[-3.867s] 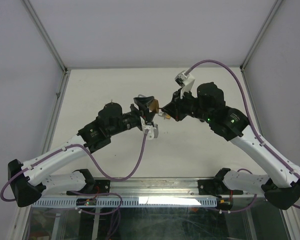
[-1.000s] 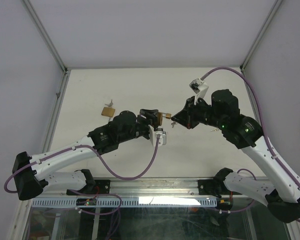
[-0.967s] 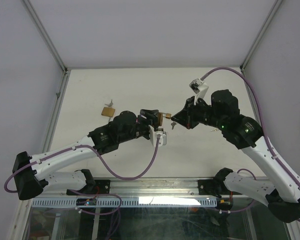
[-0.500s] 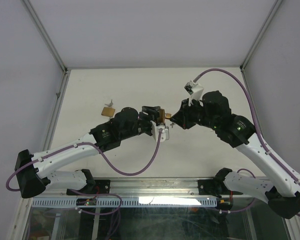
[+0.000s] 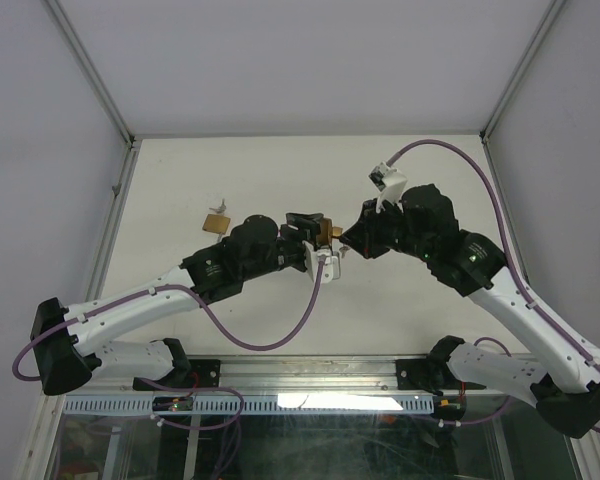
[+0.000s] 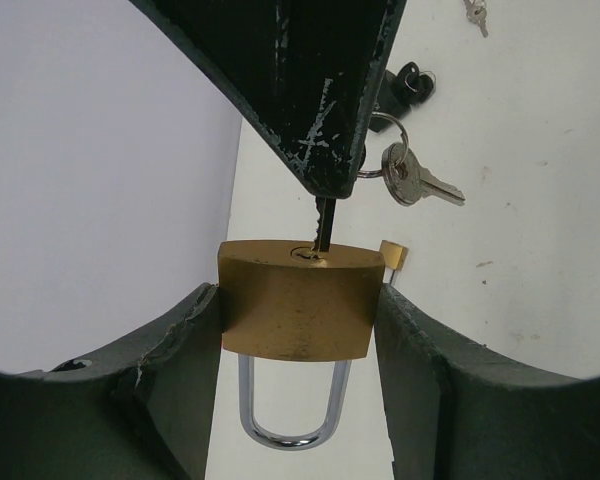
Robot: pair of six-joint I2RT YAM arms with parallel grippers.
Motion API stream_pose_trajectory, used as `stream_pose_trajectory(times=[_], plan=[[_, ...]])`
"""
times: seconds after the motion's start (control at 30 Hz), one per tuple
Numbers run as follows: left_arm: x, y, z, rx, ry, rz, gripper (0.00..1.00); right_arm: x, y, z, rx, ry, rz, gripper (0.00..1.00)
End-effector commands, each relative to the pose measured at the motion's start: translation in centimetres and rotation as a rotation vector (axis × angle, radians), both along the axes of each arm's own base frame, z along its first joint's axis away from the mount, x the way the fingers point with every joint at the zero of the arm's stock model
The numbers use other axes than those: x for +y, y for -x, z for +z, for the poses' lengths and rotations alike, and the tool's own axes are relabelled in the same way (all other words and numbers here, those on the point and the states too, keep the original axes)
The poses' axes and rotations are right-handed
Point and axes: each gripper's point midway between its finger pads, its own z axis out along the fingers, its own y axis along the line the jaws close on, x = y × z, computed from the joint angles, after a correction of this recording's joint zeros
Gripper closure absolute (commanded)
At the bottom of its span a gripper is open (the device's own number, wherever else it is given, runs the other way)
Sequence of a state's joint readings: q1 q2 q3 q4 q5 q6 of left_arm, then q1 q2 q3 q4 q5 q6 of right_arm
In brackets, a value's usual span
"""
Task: Unlock with the key
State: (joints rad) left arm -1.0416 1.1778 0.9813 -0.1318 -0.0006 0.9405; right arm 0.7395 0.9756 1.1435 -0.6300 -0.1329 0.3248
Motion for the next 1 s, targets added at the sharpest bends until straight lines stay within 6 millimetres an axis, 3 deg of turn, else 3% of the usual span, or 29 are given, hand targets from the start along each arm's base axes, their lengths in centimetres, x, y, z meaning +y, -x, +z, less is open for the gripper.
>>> stream_pose_trajectory(times=[0.0, 0.57, 0.97], plan=[[-0.7, -0.2, 7.6, -0.105, 0.198, 0.007, 1.00, 0.1, -0.6, 2.6, -0.073, -0.075, -0.030, 1.00], [-1.1, 0.1, 7.9, -0.113, 0.199, -0.015, 1.00, 0.8, -0.6, 3.4, -0.088, -0.128, -0.015, 1.00], [-2.4, 0.6, 8.1, -0.154, 0.189, -0.082, 1.00, 2.5, -1.6, 4.3, -0.101, -0.167, 0.013, 1.00]])
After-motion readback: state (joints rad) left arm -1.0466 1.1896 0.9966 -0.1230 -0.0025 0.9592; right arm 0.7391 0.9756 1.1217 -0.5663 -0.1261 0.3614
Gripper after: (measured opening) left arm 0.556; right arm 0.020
